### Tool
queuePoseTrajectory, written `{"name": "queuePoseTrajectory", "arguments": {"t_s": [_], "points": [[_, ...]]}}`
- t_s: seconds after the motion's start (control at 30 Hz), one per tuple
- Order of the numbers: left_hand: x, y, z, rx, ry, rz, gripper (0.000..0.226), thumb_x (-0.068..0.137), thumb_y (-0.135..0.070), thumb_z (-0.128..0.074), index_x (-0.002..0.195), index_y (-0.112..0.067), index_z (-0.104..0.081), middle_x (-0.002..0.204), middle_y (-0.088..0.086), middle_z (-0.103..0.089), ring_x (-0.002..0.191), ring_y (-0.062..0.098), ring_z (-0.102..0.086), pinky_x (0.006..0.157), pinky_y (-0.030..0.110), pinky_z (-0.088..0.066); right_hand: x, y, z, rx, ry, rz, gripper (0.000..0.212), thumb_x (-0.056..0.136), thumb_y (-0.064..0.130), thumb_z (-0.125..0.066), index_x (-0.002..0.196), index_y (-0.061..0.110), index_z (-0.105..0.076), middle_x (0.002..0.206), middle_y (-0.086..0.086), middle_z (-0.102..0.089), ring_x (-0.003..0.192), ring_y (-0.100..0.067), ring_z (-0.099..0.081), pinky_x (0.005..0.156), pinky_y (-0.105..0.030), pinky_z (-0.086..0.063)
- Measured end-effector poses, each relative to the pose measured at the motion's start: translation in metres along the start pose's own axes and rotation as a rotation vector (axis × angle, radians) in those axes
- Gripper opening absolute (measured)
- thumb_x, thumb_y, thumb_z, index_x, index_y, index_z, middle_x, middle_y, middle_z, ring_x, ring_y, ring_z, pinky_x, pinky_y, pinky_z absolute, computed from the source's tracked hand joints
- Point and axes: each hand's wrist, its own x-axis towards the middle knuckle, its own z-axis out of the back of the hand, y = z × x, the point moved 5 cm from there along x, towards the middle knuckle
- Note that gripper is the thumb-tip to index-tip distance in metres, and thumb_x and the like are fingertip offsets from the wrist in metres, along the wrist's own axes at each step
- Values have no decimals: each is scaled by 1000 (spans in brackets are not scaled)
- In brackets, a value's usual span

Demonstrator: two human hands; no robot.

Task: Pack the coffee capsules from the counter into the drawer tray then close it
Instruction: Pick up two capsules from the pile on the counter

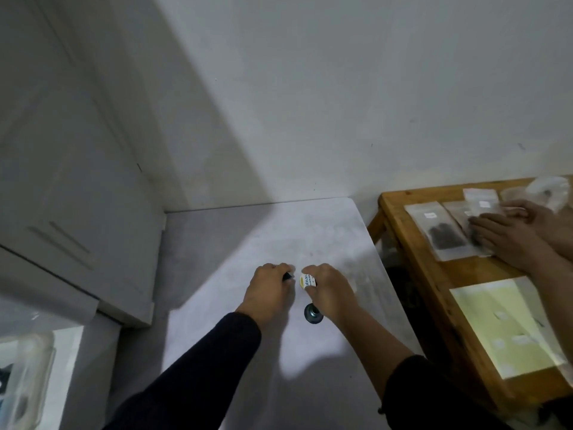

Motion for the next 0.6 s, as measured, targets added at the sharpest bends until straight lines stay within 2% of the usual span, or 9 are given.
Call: {"name": "queuePoseTrajectory", "arguments": {"t_s": [0.1,0.2,0.27,0.33,0.37,0.43,0.5,0.6], "points": [[3,-7,-7,-74,-56,26,25,82,-12,-48,97,-13,-68,103,5,-69,98,20,-61,79,19,-39,7,-14,6,61,17,-36,25,84,9,-58,109,10,-62,103,-16,-60,94,-32,-58,83,-39,-49],[4,-16,-13,-133,-113,34,22,80,-8,-53,91,-15,-71,95,-3,-72,91,12,-64,77,14,-39,10,-34,12,138,0,-67,33,82,3,-59,113,13,-63,106,-16,-60,99,-29,-57,86,-31,-45],[3,-13,-12,-145,-166,37,22,79,-8,-56,91,-16,-72,97,-7,-72,92,9,-64,77,8,-39,11,-36,15,192,-25,-95,28,83,2,-57,108,11,-66,105,-17,-61,99,-29,-58,82,-27,-43],[1,-10,-10,-188,-201,53,20,79,-6,-59,91,-15,-73,97,-8,-73,90,8,-65,73,-2,-36,11,-37,17,221,-57,-117,21,84,1,-55,98,8,-70,100,-18,-64,93,-29,-59,72,-22,-41],[-1,-11,-10,-218,-211,62,19,80,-5,-61,89,-15,-74,96,-8,-73,89,8,-66,74,-3,-37,12,-36,18,234,-74,-123,20,83,1,-56,92,7,-72,96,-18,-66,90,-30,-60,71,-23,-41],[-6,-12,-7,-275,-241,88,22,80,-2,-59,87,-15,-75,91,-10,-73,86,8,-66,77,1,-41,11,-34,18,283,-99,-123,19,80,-2,-57,86,6,-73,91,-19,-68,87,-31,-62,78,-33,-47],[-10,-11,-3,-330,-257,139,30,79,3,-53,88,-16,-75,85,-10,-70,83,7,-62,73,-1,-40,9,-31,19,334,-119,-120,20,77,-5,-57,82,5,-73,88,-18,-70,85,-32,-63,81,-40,-49],[-18,-8,6,-363,-257,181,35,81,3,-50,94,-17,-75,93,-2,-73,86,6,-61,72,-2,-33,7,-24,23,405,-145,-131,19,78,-4,-57,81,5,-74,88,-15,-72,85,-29,-65,82,-36,-49]]}}
